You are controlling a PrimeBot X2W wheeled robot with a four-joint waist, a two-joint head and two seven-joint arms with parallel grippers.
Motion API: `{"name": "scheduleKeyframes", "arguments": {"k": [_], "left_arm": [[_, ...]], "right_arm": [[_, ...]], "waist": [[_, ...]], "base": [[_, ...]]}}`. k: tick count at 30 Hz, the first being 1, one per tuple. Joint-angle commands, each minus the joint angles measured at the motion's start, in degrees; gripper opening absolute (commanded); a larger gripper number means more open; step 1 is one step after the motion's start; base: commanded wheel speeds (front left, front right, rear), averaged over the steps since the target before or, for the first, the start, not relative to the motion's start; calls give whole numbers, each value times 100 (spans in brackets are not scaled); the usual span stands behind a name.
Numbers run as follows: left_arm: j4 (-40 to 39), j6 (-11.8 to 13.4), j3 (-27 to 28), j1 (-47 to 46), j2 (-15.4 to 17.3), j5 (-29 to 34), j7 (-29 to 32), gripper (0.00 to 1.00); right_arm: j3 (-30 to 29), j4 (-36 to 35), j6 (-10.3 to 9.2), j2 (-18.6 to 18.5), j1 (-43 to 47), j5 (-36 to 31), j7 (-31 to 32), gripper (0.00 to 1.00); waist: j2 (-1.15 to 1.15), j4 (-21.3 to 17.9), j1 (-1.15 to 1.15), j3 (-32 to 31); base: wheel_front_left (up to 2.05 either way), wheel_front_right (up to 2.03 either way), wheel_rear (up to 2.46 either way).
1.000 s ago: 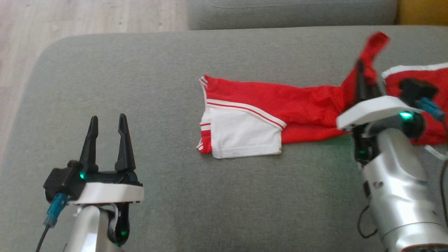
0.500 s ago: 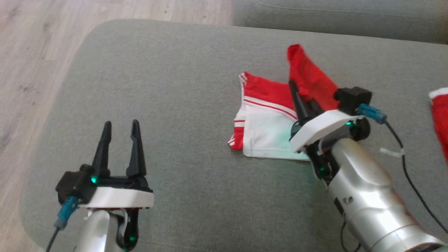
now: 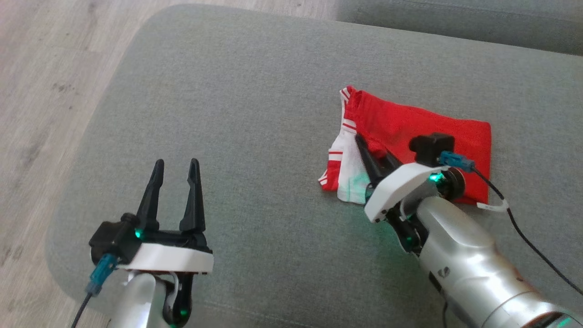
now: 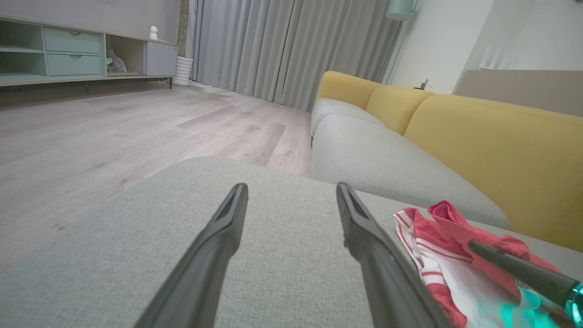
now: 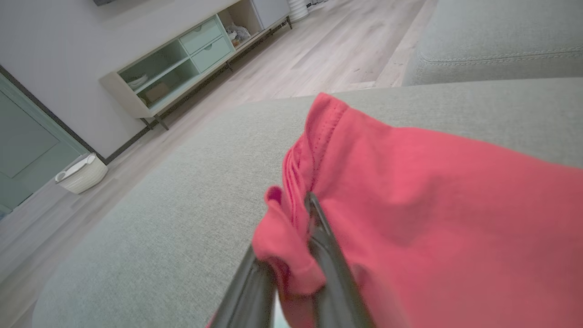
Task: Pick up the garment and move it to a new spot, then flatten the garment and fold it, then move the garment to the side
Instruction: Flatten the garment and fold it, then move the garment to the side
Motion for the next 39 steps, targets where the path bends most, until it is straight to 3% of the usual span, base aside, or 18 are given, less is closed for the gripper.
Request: {"name": "scheduleKeyframes", "arguments": {"k": [1, 5, 10, 15, 19, 23, 30, 39], "left_arm": [[-156, 32, 181, -297, 34, -32, -46, 100], [-134, 30, 277, -310, 34, 25, -46, 100], [-159, 27, 416, -293, 35, 127, -46, 100], [-254, 145, 707, -197, 41, 280, -46, 100], [-298, 125, 805, -80, 39, 346, -46, 100], [-323, 134, 884, 10, 36, 369, -46, 100], [-341, 169, 916, 249, 35, 461, -46, 100], [-372, 212, 891, 411, 34, 442, -46, 100]], "right_arm": [[224, -226, -10, 91, -189, 117, -49, 100], [491, -248, -10, 91, -288, 147, -94, 100], [199, -139, -10, 91, -430, 33, -171, 100], [-1245, -723, -10, 91, -361, -1151, -183, 100], [-2404, -1690, -10, 91, 367, -2329, -184, 100], [-3185, -2731, -10, 91, 1270, -2966, -184, 100], [-3591, -3538, -10, 91, 2474, -3175, -185, 100], [-3629, -3548, -10, 91, 2822, -3147, -185, 100]], "waist": [[0, -49, 0, -3], [0, -261, 0, -74], [0, -553, 0, -187], [0, -967, 0, -315], [0, -1244, 0, -415], [0, -1414, 0, -473], [0, -1637, 0, -474], [0, -1709, 0, -418]], "base": [[0, 0, 0], [0, 0, 0], [0, 0, 0], [0, 0, 0], [0, 0, 0], [0, 0, 0], [0, 0, 0], [0, 0, 0]]}}
